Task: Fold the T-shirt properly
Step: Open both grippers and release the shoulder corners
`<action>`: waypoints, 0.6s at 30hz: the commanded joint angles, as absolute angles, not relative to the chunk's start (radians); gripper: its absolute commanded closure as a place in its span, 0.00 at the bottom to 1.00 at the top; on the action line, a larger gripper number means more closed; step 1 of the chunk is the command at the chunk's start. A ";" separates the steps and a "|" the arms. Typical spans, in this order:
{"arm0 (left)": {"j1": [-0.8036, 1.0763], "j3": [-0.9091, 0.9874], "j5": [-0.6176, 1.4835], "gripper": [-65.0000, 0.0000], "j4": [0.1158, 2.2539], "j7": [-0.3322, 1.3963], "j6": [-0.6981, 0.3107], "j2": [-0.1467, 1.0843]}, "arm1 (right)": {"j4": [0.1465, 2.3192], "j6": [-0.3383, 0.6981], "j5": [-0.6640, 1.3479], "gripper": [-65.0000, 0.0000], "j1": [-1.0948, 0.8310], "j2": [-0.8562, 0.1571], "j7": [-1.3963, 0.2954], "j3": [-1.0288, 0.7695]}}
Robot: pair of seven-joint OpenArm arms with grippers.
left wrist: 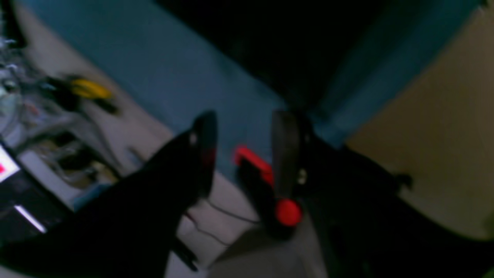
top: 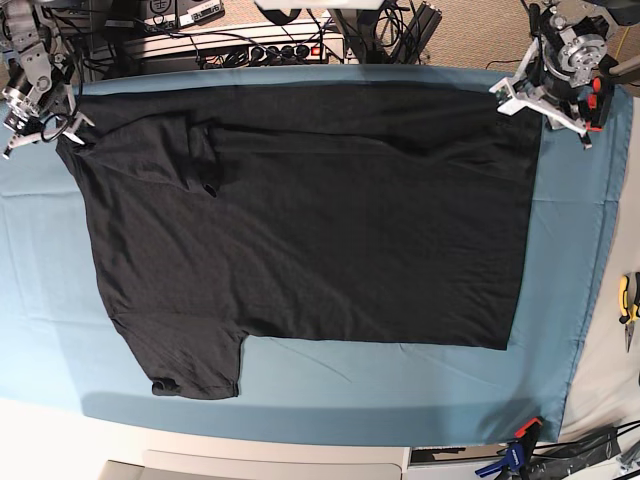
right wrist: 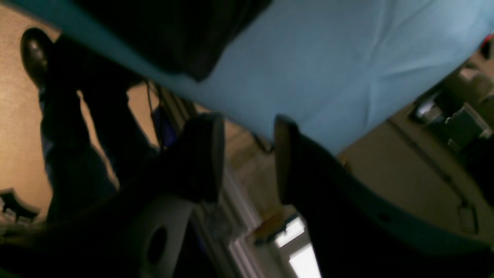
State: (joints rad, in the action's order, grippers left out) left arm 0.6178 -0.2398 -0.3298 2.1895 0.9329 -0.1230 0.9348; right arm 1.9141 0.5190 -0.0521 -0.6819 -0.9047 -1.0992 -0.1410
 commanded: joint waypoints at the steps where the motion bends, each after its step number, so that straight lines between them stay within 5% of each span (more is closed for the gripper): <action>1: 0.620 -0.230 -0.364 0.62 2.228 0.933 -0.100 0.961 | 1.941 0.508 -0.067 0.68 -0.682 -0.928 -1.098 -0.157; 7: 0.618 -0.153 -0.381 0.62 2.305 0.875 -0.067 0.986 | 1.985 0.464 -0.085 0.68 -0.677 -0.916 -1.062 -0.170; 18: 0.612 0.108 -0.104 0.62 2.305 0.735 -0.079 0.969 | 1.990 0.383 0.010 0.68 -0.475 -0.741 -0.968 -0.303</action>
